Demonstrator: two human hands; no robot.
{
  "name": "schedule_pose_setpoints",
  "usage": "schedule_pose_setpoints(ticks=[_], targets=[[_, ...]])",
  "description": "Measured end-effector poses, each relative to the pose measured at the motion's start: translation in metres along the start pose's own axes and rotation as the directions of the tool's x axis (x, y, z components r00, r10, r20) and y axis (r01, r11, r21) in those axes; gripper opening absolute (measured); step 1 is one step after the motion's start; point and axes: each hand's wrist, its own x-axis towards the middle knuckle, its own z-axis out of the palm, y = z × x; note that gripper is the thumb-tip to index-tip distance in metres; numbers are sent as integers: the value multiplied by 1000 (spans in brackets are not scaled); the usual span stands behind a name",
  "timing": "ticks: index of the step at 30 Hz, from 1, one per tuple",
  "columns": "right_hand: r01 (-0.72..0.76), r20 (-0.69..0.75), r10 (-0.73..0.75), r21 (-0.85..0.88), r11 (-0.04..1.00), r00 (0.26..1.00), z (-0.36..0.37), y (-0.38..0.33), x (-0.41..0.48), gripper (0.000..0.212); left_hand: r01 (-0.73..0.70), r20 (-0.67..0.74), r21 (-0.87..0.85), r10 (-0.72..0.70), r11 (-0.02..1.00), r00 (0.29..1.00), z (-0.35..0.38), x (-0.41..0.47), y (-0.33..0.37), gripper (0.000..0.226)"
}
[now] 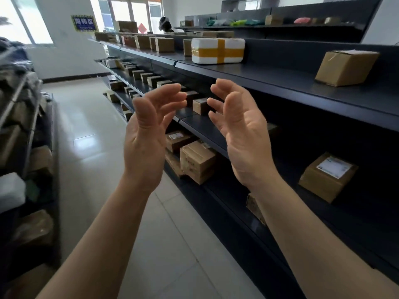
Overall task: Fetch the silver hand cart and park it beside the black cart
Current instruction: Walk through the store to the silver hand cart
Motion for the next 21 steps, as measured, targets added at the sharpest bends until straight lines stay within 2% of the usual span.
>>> schedule_pose_setpoints(ticks=[7, 14, 21], targets=[[7, 80, -11, 54, 999, 997, 45, 19, 29, 83, -14, -75, 67, 19, 998, 997, -47, 17, -2, 77], [-3, 164, -11, 88, 996, 986, 57, 42, 56, 90, -5, -160, 116, 23, 993, 987, -62, 27, -15, 81], [15, 246, -53, 153, 988, 968, 51, 65, 98, 78, -29, -228, 179, 70, 983, 971, -58, 54, -34, 82]])
